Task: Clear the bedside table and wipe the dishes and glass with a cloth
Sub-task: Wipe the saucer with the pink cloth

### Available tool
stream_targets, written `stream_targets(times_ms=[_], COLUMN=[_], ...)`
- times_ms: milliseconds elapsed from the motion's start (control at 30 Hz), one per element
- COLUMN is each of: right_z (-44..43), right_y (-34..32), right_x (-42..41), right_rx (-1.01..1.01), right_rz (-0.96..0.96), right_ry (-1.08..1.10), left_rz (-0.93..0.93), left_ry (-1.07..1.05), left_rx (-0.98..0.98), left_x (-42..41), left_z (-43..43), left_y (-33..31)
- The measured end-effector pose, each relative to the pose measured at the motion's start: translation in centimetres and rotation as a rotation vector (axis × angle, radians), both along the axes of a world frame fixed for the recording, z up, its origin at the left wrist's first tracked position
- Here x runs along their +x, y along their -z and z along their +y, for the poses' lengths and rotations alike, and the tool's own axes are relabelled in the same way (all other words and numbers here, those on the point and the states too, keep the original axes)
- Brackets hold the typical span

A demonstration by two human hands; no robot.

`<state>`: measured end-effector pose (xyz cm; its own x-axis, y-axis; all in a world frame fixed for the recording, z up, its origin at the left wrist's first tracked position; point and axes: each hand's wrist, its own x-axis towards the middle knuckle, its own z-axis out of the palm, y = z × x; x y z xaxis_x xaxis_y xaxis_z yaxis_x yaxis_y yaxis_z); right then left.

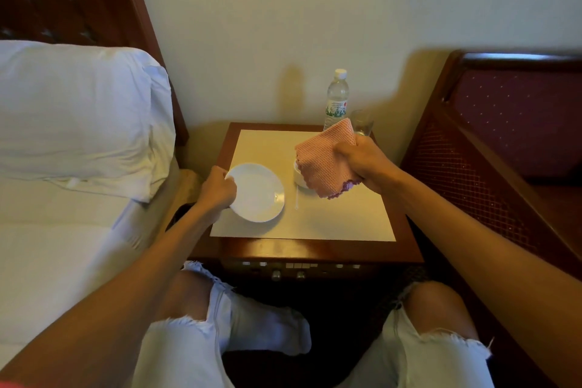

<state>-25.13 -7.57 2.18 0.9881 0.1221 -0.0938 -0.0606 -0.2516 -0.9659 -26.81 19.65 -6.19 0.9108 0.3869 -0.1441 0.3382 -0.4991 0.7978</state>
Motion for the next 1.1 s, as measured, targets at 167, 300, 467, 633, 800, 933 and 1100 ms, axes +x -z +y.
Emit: stream_targets(times_ms=[167,300,467,633,800,933,1100], right_z=[-0.4,1.2,1.4,-0.5,-0.3,-2.1,-0.5], right_y=[-0.9,-0.4,1.8,1.8,2.3,1.9,2.3], right_x=[-0.3,-2.4,-5.6,-4.8,-6.2,-4.9,-5.9], right_rx=[-0.02,-0.206,-0.901,-1.138,-0.996,-1.066,-0.902], right_rz=[-0.177,-0.409,-0.626,-0.613,-0.673,-0.664,-0.655], right_ry=[0.09,-0.015,-0.432,-0.378,-0.468,-0.458,-0.442], left_rz=[-0.164,-0.093,-0.021,0.085,0.126,0.156,0.14], left_ry=[-0.004,0.067,0.105,0.226,0.256,0.266,0.309], left_rx=[-0.441,-0.76,-1.226,-1.33,-1.316,-1.332,-1.282], left_x=[-1.3,-2.3,-2.4,-3.0,-2.9,-3.6,-3.4], left_z=[-3.7,-7.0,-8.9,-10.7,-11.5,-12.1,-12.7], left_y=[-3.8,-5.5,-7.0,-7.6,-8.6,-8.5,-9.0])
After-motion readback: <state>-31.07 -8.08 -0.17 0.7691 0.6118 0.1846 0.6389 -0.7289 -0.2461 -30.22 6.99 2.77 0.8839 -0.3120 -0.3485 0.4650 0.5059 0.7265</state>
